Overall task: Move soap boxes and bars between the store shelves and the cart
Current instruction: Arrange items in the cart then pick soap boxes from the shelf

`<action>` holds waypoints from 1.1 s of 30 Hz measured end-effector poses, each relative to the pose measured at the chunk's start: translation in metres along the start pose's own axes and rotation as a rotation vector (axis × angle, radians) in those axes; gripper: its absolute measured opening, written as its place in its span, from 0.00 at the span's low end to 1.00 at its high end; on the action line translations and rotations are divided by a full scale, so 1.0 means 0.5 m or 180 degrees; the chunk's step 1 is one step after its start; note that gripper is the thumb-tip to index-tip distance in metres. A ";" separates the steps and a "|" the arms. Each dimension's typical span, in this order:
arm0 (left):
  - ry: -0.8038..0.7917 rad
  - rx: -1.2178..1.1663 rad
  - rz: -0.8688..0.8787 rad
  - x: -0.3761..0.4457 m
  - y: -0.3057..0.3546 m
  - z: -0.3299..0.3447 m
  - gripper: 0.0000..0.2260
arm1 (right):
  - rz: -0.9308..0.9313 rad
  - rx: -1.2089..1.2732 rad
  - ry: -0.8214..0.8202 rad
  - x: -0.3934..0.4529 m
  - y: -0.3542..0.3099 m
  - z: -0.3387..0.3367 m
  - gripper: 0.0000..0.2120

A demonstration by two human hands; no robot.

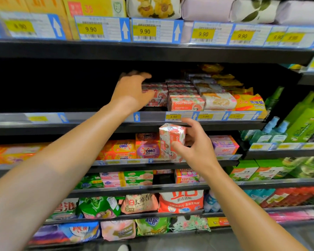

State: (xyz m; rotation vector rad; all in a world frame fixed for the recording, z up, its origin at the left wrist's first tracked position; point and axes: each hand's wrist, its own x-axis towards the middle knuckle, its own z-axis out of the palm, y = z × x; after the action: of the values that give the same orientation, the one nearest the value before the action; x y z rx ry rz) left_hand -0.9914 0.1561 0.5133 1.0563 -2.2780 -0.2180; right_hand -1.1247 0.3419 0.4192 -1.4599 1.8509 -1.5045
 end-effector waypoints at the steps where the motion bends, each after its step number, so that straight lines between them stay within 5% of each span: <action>1: 0.0186 -0.0125 0.0176 -0.028 0.010 -0.011 0.20 | 0.0079 0.0124 -0.0018 0.000 -0.003 -0.002 0.31; 4: 0.0052 -0.0095 0.0766 -0.118 0.044 -0.033 0.14 | 0.0189 0.0532 -0.0142 0.000 -0.014 -0.013 0.32; 9: -0.0959 -0.0398 0.1185 -0.188 0.046 -0.031 0.24 | 0.0107 0.0554 -0.0526 0.003 -0.039 -0.033 0.35; 17: -0.1094 -0.0133 0.1541 -0.219 0.019 -0.035 0.28 | -0.0172 -0.0376 -0.1047 0.005 -0.079 -0.024 0.36; 26: -0.0473 -0.0590 0.1236 -0.218 -0.035 -0.050 0.23 | -0.0415 -0.0503 -0.0444 0.002 -0.066 -0.025 0.29; 33: 0.0465 -0.1284 0.0518 -0.151 -0.057 -0.078 0.22 | -0.0759 -0.2332 -0.0025 0.019 -0.006 0.001 0.33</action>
State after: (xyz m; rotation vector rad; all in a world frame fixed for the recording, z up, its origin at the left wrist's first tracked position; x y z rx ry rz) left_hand -0.9128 0.1968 0.4989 0.6540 -2.0598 -0.4921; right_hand -1.1269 0.3339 0.4248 -2.0452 2.4349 -0.9172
